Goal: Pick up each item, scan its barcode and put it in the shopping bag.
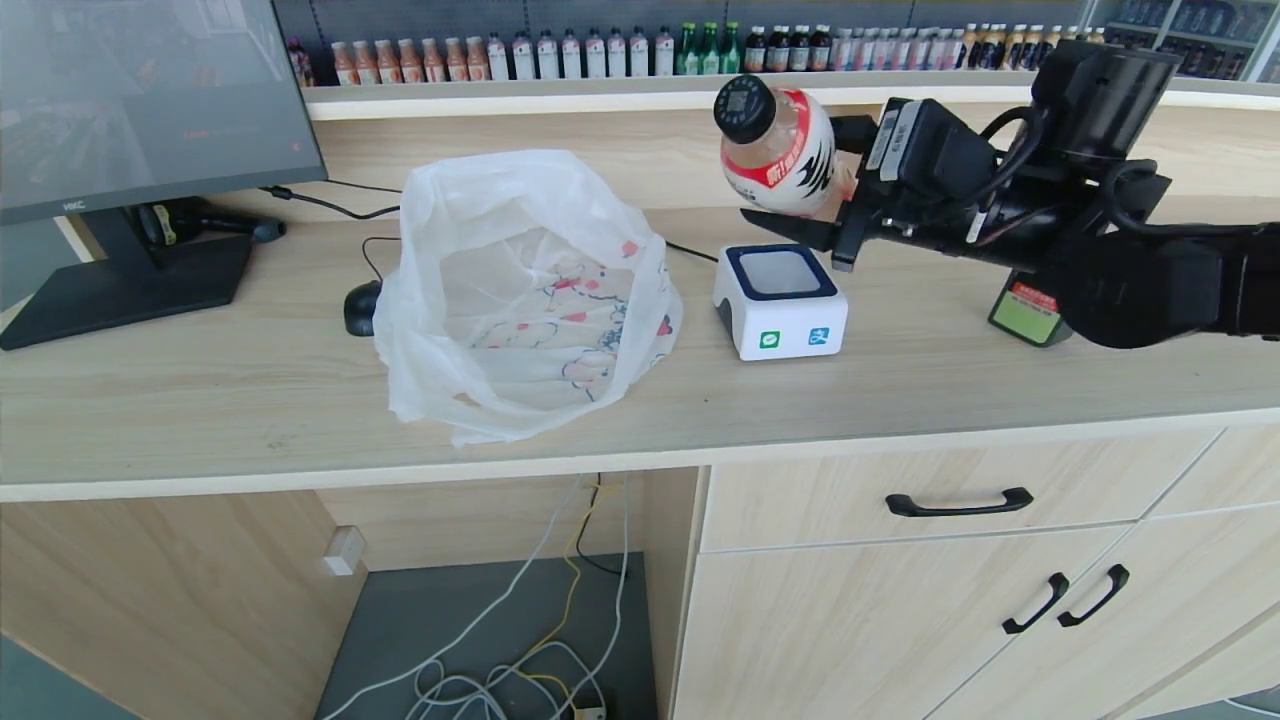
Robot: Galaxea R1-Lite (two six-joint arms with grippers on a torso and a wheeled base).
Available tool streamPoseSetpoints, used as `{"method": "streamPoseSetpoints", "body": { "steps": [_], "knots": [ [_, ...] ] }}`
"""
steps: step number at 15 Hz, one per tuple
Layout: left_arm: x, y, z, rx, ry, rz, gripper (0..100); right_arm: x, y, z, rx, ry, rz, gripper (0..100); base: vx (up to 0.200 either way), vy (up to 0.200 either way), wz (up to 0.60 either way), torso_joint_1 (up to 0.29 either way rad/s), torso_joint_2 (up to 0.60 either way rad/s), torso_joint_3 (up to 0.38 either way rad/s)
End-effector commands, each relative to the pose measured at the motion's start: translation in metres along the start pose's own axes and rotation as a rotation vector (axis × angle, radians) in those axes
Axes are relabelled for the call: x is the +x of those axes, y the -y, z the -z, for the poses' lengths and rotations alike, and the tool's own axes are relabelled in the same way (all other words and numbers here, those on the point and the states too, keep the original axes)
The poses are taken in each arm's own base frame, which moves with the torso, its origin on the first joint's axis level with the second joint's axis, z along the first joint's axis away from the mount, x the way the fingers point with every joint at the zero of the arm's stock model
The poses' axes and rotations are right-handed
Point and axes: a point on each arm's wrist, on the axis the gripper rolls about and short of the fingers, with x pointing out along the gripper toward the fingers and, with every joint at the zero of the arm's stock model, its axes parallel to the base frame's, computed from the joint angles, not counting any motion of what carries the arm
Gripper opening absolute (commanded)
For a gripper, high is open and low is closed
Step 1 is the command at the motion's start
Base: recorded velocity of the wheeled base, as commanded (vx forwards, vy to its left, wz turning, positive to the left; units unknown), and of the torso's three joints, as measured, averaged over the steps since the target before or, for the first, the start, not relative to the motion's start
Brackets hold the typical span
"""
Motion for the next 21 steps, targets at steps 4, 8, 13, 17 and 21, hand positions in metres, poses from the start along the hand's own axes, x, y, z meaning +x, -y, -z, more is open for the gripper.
{"method": "streamPoseSetpoints", "body": {
  "steps": [4, 8, 13, 17, 21],
  "knots": [
    [0.0, 0.0, 0.0, 0.0, 0.001, -0.001, 100, -0.016, 0.041, -0.045, 0.085, -0.008, 0.12, 0, 0.0, 0.0, 0.0, 0.0, 0.0, 0.0],
    [0.0, 0.0, 0.0, 0.001, 0.001, -0.001, 100, -0.013, 0.03, -0.047, 0.217, 0.003, 0.167, 0, 0.0, 0.0, 0.0, 0.0, 0.0, 0.0],
    [0.0, 0.0, 0.0, 0.0, 0.001, 0.001, 100, -0.016, -0.008, -0.036, 0.48, 0.038, 0.363, 0, 0.0, 0.0, 0.0, 0.0, 0.0, 0.0],
    [0.0, 0.0, 0.0, 0.0, 0.001, -0.001, 100, -0.021, -0.036, -0.04, 0.63, 0.05, 0.504, 0, 0.0, 0.0, 0.0, 0.0, 0.0, 0.0],
    [0.0, 0.0, 0.0, 0.001, 0.001, 0.001, 100, -0.027, -0.052, -0.054, 0.787, 0.02, 0.611, 0, 0.0, 0.0, 0.0, 0.0, 0.0, 0.0]
  ]
}}
